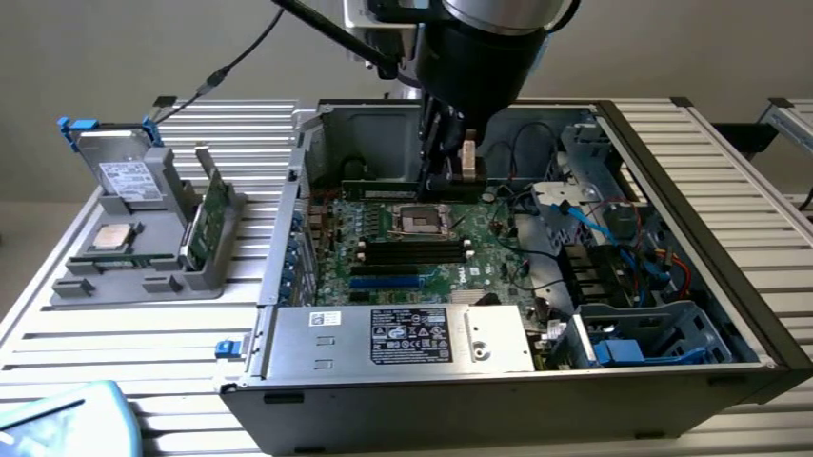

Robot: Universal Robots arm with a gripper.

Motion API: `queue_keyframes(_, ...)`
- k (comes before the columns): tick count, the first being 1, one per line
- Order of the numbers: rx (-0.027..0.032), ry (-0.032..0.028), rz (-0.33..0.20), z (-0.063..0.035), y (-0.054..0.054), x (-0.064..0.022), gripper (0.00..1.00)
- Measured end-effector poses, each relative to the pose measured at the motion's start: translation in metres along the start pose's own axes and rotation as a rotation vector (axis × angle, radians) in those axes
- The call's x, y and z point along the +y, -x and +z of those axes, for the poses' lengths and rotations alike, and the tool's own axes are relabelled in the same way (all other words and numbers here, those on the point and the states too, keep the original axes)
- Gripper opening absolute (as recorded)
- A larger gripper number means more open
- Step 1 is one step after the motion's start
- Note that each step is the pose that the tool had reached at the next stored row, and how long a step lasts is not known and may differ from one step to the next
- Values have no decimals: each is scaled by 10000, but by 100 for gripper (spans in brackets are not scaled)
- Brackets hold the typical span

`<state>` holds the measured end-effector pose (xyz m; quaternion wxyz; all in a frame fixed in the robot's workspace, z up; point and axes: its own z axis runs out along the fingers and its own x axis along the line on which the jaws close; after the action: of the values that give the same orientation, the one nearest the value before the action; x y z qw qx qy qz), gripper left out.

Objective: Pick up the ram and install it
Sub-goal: 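Pick up the ram and move it above insertion slot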

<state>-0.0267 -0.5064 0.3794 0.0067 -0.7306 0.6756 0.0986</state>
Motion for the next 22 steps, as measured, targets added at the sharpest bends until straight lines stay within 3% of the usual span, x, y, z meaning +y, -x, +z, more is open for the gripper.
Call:
queue_keyframes(4,-3,-2,8,77,58,-53,14)
queue_keyframes(9,0,-2,8,169,238,-106,14)
queue_keyframes(10,27,1,11,185,259,-110,14)
queue_keyframes(11,82,4,18,197,281,-114,14)
queue_keyframes(17,575,41,59,246,346,-147,14)
queue_keyframes(19,681,50,53,266,354,-165,14)
queue_keyframes(22,779,59,50,306,358,-188,14)
